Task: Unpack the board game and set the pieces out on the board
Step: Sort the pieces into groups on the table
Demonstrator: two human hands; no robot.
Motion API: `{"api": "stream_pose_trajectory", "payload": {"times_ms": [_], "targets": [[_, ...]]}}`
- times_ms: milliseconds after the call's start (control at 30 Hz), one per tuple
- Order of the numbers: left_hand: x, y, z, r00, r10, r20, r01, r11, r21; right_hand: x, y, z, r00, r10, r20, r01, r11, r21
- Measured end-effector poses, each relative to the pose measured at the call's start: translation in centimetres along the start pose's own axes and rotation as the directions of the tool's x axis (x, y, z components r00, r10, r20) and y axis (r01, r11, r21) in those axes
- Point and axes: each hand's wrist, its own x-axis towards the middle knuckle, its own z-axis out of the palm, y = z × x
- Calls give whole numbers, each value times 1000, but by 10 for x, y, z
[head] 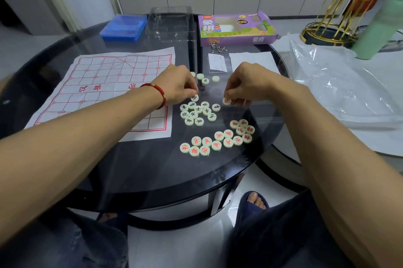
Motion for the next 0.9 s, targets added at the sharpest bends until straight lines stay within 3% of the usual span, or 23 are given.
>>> {"api": "stream_pose_trajectory", "payload": {"times_ms": [100, 333, 400, 533, 733, 900], "targets": [[-1, 2, 1, 1000, 1, 11, -1, 1000, -9, -7, 3, 2, 999, -13, 37, 17, 993, -114], [-3, 1, 1, 1000, -14, 14, 14, 999, -47, -19, 10, 0, 995, -32, 98, 48, 984, -169], [0, 0, 0, 999, -29, -15, 28, 998, -56, -16, 10, 0, 998, -40, 41, 48, 977, -208], [12, 12, 1, 996, -27, -89, 21, 997, -68, 11, 6, 13, 969, -89, -229, 38, 975, -218], [32, 24, 16, 1000, -20, -17, 21, 995, 98, 44, -1, 36, 974, -63, -217, -2, 959, -285], [25, 20, 10, 998, -28, -56, 30, 999, 36, 44, -2, 35, 958, -86, -274, 5, 959, -285]]}}
